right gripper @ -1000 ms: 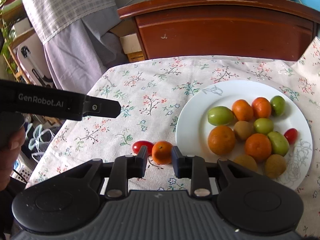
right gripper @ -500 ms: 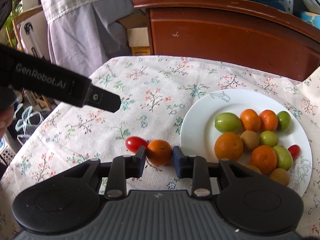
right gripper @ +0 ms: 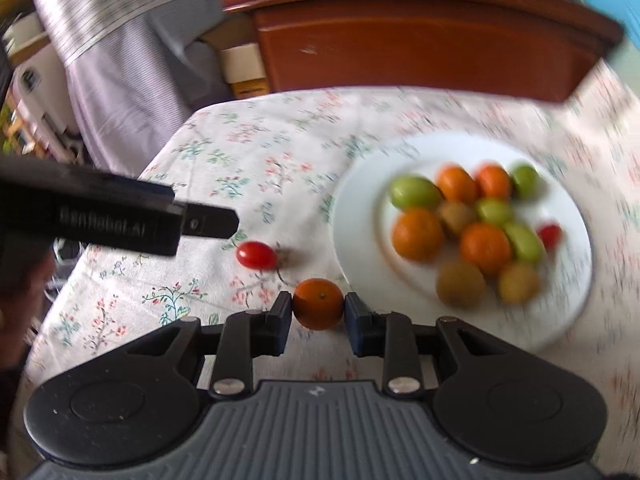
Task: Organize fruits
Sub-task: 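Grasp a cherry tomato with the left gripper while the right gripper grasps the last mandarin, then carry the tomato with the left tool over the plate while the right tool carries the mandarin there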
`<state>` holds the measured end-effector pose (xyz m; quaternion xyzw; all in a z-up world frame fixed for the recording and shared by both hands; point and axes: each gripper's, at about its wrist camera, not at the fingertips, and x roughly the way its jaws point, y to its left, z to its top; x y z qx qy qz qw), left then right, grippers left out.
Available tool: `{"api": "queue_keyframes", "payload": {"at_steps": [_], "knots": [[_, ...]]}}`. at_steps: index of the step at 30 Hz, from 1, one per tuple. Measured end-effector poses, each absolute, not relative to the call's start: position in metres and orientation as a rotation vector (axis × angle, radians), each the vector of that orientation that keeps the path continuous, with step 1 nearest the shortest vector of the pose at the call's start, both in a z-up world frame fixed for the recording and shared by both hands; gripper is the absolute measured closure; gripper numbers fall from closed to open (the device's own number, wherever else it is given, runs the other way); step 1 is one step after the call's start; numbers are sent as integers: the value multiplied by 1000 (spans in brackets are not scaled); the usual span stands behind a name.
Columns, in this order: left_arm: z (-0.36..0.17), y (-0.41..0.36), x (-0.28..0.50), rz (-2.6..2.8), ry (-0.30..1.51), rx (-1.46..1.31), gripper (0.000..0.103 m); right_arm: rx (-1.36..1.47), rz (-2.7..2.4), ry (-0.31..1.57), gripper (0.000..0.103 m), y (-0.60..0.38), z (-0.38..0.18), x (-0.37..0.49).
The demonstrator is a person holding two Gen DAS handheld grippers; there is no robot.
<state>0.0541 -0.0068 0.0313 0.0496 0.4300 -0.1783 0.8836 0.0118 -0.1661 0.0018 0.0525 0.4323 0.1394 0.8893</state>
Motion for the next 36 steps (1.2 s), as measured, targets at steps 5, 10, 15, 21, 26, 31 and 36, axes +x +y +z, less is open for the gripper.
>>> {"api": "queue_keyframes", "payload": {"at_steps": [5,10,15,21,26,31,36], "knots": [[20,-18,49,-418,879,164,29,187,242,920,74,-178,6,-6],[14,-24,46,-467,852,181,34,236,213,954,73,-183,-2,-9],[6,-30,48,-500,857,198,52,264,223,951,72,-184,-4,-9],[1,-34,49,-507,853,220,60,269,236,954,71,-184,-5,-8],[0,-39,47,-518,841,242,65,272,239,954,71,-184,-4,-8],[1,-40,46,-508,845,249,72,263,245,951,70,-183,-4,-9],[1,-40,45,-510,839,259,75,247,245,945,71,-180,-5,-9]]}}
